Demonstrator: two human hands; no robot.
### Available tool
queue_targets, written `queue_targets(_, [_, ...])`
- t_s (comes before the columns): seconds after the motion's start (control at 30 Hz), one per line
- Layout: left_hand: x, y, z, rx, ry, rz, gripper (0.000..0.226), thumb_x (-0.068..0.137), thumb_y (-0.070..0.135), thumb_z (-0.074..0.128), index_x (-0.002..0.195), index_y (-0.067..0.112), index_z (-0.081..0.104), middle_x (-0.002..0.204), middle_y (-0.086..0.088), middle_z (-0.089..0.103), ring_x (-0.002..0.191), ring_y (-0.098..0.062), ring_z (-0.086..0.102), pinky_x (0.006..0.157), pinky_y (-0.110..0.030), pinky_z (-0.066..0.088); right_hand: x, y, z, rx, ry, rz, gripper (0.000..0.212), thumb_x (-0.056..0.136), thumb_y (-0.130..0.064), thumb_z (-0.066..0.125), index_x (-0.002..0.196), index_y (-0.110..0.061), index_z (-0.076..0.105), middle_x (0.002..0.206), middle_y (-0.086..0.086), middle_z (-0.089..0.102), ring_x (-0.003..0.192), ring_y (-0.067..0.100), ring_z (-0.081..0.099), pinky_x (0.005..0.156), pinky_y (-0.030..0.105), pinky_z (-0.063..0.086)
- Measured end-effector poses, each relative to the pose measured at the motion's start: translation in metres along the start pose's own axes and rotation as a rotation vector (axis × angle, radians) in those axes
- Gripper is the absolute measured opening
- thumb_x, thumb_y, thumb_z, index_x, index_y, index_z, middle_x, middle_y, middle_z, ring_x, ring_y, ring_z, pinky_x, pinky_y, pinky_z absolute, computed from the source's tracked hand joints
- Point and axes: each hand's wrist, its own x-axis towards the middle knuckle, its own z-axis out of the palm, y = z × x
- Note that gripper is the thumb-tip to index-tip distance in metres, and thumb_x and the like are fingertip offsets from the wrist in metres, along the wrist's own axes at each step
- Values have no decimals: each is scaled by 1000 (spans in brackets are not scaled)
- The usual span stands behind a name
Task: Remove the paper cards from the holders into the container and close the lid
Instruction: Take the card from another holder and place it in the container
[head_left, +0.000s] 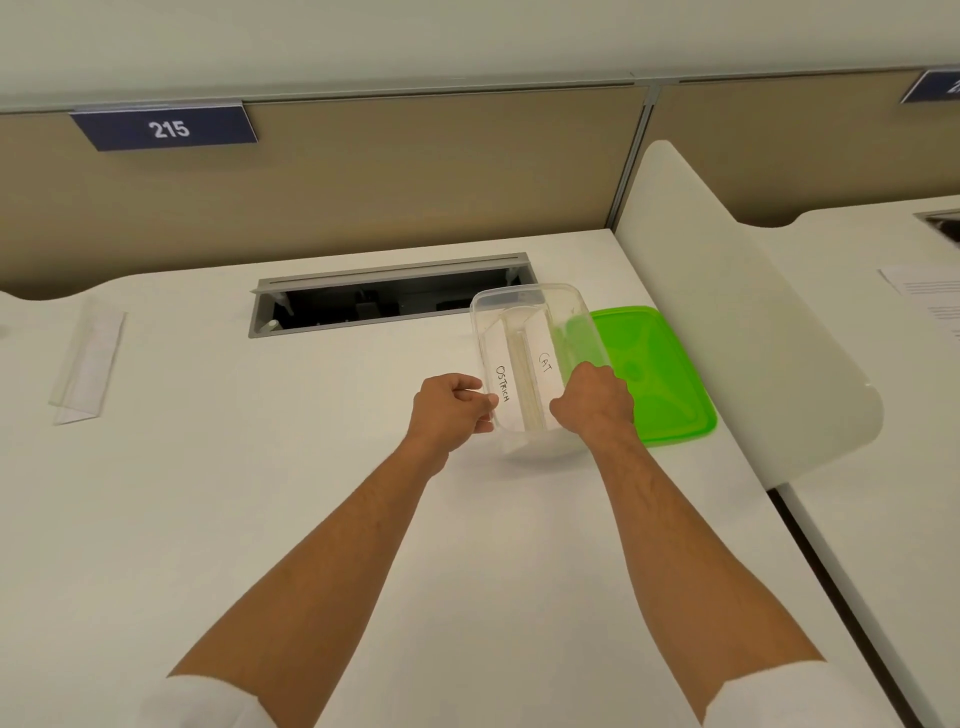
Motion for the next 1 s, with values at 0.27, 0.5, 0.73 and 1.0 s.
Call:
queue_targets(0.27, [-8, -5, 0, 38, 65, 38, 25, 83, 18, 77, 100, 4, 65, 79, -6, 71, 66, -17, 71, 65, -27, 61, -3, -2, -2, 12, 91, 12, 43, 85, -43, 69, 104, -5, 61, 109, 16, 64, 100, 36, 62, 70, 36, 47])
queue_targets(0.5, [-17, -23, -43, 122, 94, 86, 23, 89, 31, 69, 98, 10, 69, 90, -4, 72, 83, -19, 70, 74, -33, 61, -31, -46, -8, 119, 393, -157, 39, 92, -41, 58, 112, -8, 62, 105, 13, 68, 95, 35, 64, 67, 34, 41])
queue_targets(0.73, [-24, -45, -122, 257, 242, 91, 27, 88, 30, 67, 111, 15, 68, 94, 8, 67, 88, -7, 63, 75, -17, 46, -62, -113, 37, 259, 266, -343, 56, 95, -49, 50, 139, -15, 48, 144, 5, 51, 133, 25, 46, 103, 41, 42])
queue_targets(1.0, [-32, -78, -208, 421, 352, 133, 35, 91, 26, 66, 122, 10, 62, 122, -5, 63, 114, -19, 59, 91, -24, 41, -83, -178, 90, 243, 130, -435, 69, 94, -58, 42, 150, -20, 30, 159, 0, 27, 147, 19, 23, 115, 38, 27])
